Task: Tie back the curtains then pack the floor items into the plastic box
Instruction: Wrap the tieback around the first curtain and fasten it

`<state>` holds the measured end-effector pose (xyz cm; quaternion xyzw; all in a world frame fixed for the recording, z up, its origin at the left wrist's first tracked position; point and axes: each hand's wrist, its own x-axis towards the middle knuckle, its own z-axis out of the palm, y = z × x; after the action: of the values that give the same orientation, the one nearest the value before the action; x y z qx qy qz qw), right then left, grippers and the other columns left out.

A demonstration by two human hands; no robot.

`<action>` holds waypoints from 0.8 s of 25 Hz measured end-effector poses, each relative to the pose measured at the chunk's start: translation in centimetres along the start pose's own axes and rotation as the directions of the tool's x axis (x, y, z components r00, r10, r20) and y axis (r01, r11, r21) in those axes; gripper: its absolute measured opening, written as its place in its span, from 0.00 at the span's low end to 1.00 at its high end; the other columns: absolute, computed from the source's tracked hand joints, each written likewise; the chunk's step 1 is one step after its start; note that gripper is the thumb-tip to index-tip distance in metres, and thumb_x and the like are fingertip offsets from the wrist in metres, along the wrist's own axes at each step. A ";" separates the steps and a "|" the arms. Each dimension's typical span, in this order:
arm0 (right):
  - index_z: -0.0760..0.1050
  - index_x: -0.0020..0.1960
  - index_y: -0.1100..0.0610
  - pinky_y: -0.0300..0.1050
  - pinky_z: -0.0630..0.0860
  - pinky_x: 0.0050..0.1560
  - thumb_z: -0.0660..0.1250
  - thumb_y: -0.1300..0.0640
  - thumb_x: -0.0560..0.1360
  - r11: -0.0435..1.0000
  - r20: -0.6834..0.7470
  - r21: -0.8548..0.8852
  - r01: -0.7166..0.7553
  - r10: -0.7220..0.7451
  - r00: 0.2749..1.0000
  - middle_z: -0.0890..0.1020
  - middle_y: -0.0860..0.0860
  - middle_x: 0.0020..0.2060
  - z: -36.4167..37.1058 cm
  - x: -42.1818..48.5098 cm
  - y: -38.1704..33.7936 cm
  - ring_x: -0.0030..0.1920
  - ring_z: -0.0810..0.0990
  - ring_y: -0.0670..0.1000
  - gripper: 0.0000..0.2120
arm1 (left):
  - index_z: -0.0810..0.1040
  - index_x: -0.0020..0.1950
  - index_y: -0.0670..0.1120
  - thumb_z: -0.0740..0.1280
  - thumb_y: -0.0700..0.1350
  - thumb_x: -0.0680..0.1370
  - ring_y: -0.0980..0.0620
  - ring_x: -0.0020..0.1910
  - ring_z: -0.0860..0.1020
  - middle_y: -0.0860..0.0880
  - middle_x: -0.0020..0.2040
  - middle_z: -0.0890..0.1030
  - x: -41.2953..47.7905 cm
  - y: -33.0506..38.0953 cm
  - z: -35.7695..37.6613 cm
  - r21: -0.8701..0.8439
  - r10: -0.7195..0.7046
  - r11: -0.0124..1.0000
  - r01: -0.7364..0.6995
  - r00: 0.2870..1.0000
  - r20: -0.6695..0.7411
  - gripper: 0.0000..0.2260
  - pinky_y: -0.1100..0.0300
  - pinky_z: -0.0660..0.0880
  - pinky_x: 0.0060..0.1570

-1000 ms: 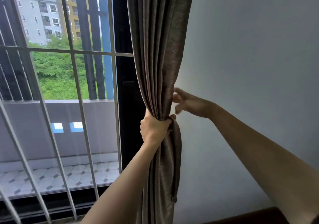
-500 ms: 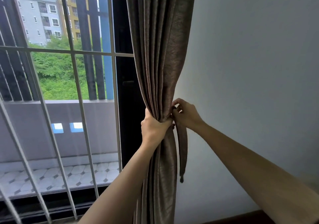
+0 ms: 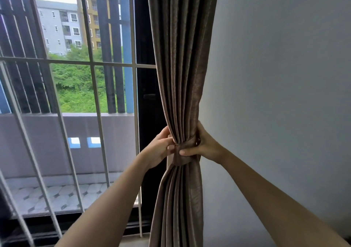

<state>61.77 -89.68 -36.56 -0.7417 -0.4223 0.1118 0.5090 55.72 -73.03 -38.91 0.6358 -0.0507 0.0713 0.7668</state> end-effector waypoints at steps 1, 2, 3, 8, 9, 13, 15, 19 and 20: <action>0.59 0.71 0.50 0.50 0.76 0.61 0.79 0.57 0.60 0.999 0.024 -0.036 -0.001 0.002 1.000 0.75 0.50 0.62 -0.1 0.2 -0.2 0.62 0.76 0.50 0.45 | 0.74 0.62 0.51 0.59 0.33 0.78 0.49 0.52 0.79 0.47 0.55 0.80 0.2 0.5 -0.1 0.037 -0.014 0.999 0.013 1.000 0.016 0.18 0.50 0.75 0.56; 0.59 0.71 0.50 0.50 0.76 0.62 0.79 0.56 0.60 0.998 0.045 -0.056 -0.003 0.006 0.999 0.76 0.50 0.62 -0.1 0.4 -0.3 0.61 0.76 0.49 0.45 | 0.75 0.60 0.50 0.60 0.33 0.77 0.49 0.52 0.79 0.47 0.53 0.81 0.5 0.8 -0.2 0.069 -0.023 0.997 0.022 0.999 0.027 0.17 0.51 0.76 0.55; 0.58 0.71 0.50 0.48 0.75 0.62 0.79 0.57 0.60 0.998 0.055 -0.067 0.000 0.003 0.998 0.75 0.49 0.62 -0.1 0.4 -0.4 0.62 0.76 0.48 0.46 | 0.76 0.58 0.49 0.60 0.32 0.76 0.49 0.52 0.79 0.47 0.52 0.81 0.7 0.9 -0.2 0.108 -0.030 0.994 0.026 0.999 0.036 0.17 0.52 0.76 0.54; 0.46 0.69 0.50 0.38 0.76 0.58 0.78 0.64 0.63 0.996 -0.039 -0.073 0.058 -0.061 0.997 0.70 0.39 0.57 0.4 0.1 0.1 0.59 0.75 0.40 0.50 | 0.78 0.54 0.46 0.63 0.32 0.76 0.50 0.51 0.80 0.46 0.50 0.81 1.0 2.0 -0.4 0.297 0.007 0.955 -0.029 0.997 0.075 0.13 0.59 0.78 0.49; 0.46 0.68 0.49 0.41 0.76 0.58 0.79 0.63 0.63 0.996 -0.056 -0.067 0.058 -0.062 0.997 0.72 0.41 0.57 0.5 0.2 0.2 0.59 0.76 0.43 0.49 | 0.78 0.55 0.45 0.64 0.33 0.76 0.51 0.51 0.80 0.46 0.52 0.81 1.0 2.5 -0.4 0.380 0.034 0.923 -0.068 0.995 0.094 0.12 0.59 0.78 0.51; 0.48 0.65 0.47 0.50 0.76 0.60 0.79 0.54 0.58 1.000 -0.080 -0.019 0.001 -0.002 0.997 0.73 0.51 0.59 0.8 0.1 0.4 0.61 0.75 0.52 0.49 | 0.79 0.55 0.48 0.69 0.42 0.74 0.56 0.52 0.79 0.50 0.51 0.81 1.4 4.1 -0.5 0.610 0.036 0.780 -0.135 0.984 0.172 0.10 0.61 0.77 0.55; 0.48 0.64 0.48 0.48 0.77 0.60 0.80 0.57 0.60 1.000 -0.080 -0.003 -0.020 0.020 0.997 0.72 0.53 0.60 0.7 -0.1 0.5 0.61 0.75 0.52 0.47 | 0.79 0.54 0.48 0.71 0.48 0.70 0.50 0.53 0.80 0.48 0.52 0.81 1.5 4.1 -1.0 0.670 -0.005 0.738 -0.074 0.993 0.115 0.14 0.55 0.78 0.55; 0.50 0.63 0.50 0.46 0.77 0.58 0.75 0.68 0.65 0.999 -0.053 0.048 -0.018 0.021 0.998 0.73 0.54 0.59 0.3 -0.4 0.3 0.59 0.77 0.52 0.41 | 0.78 0.55 0.44 0.70 0.41 0.73 0.47 0.50 0.80 0.44 0.52 0.80 1.3 4.1 -0.6 0.715 0.004 0.700 -0.005 1.000 0.003 0.11 0.56 0.80 0.50; 0.51 0.63 0.50 0.47 0.77 0.58 0.75 0.68 0.65 0.998 -0.048 0.057 -0.020 0.023 0.999 0.74 0.55 0.59 0.3 -0.4 0.2 0.59 0.77 0.53 0.41 | 0.78 0.53 0.46 0.71 0.41 0.72 0.48 0.48 0.81 0.45 0.49 0.81 1.1 4.2 -0.5 0.746 0.033 0.666 -0.005 0.999 -0.023 0.10 0.58 0.80 0.49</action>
<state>61.43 -89.79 -36.97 -0.7342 -0.3983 0.1109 0.5386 56.02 -71.76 -34.71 0.8916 -0.0104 0.1049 0.4404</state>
